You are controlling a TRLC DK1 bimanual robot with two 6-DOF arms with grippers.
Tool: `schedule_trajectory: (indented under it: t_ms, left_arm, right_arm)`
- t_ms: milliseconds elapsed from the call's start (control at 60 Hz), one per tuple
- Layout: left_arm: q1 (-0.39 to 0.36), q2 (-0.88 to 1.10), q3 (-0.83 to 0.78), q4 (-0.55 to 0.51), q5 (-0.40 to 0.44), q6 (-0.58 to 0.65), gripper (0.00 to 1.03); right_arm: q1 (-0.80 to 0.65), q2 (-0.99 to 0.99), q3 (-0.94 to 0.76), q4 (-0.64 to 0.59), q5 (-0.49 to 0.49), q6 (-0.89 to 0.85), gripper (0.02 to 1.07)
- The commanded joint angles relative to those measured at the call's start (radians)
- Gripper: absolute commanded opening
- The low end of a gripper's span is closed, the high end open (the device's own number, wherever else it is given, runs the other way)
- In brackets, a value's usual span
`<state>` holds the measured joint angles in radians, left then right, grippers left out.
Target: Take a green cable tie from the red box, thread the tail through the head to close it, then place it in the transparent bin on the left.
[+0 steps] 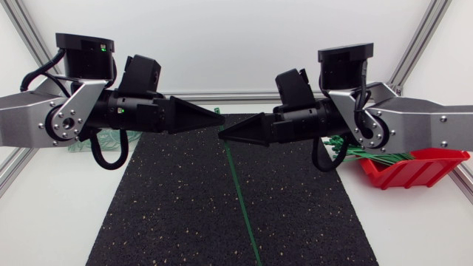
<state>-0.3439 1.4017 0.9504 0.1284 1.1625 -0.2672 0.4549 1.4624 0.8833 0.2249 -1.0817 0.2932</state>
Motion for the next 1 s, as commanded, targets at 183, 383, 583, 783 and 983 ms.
schedule_trajectory:
  t_ms: [183, 383, 583, 783, 983]
  left_arm:
    - [-0.007, 0.013, -0.015, 0.011, -0.003, -0.02, 0.24]
    - [-0.01, 0.014, -0.016, 0.016, -0.024, -0.02, 0.2]
    - [-0.012, 0.016, -0.016, 0.016, -0.037, -0.02, 0.19]
    - [-0.014, 0.016, -0.019, 0.016, -0.05, -0.018, 0.07]
    - [-0.02, 0.017, -0.019, 0.016, -0.06, -0.018, 0.04]
  right_arm:
    - [-0.021, -0.019, -0.029, 0.025, -0.017, 0.044, 0.08]
    - [-0.025, -0.02, -0.03, 0.027, -0.021, 0.046, 0.08]
    - [-0.022, -0.017, -0.03, 0.028, -0.024, 0.046, 0.08]
    - [-0.019, -0.014, -0.032, 0.042, -0.024, 0.057, 0.08]
    - [-0.015, -0.01, -0.033, 0.051, -0.024, 0.06, 0.08]
